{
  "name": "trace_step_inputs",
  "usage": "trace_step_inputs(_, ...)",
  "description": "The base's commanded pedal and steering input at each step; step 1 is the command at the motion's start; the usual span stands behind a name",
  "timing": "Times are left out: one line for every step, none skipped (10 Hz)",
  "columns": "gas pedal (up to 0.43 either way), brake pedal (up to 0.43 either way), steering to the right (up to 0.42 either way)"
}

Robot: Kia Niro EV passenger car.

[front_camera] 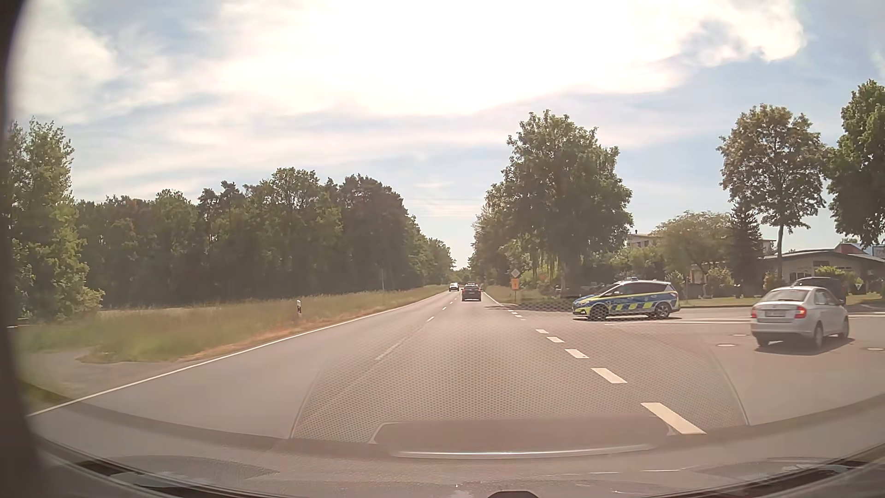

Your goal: Follow the waypoints while adhering to traffic rules and regulations

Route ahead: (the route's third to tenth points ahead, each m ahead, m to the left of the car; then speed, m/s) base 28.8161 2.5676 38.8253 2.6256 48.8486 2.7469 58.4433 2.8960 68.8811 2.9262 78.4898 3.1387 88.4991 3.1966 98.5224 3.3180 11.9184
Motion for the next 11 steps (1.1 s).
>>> trace_step_inputs(0.240,0.000,-0.001)
trace_step_inputs(0.240,0.000,-0.001)
trace_step_inputs(0.240,0.000,-0.001)
trace_step_inputs(0.260,0.000,-0.001)
trace_step_inputs(0.260,0.000,-0.001)
trace_step_inputs(0.260,0.000,-0.001)
trace_step_inputs(0.260,0.000,-0.001)
trace_step_inputs(0.260,0.000,-0.001)
trace_step_inputs(0.260,0.000,-0.001)
trace_step_inputs(0.248,0.000,-0.001)
trace_step_inputs(0.248,0.000,-0.001)
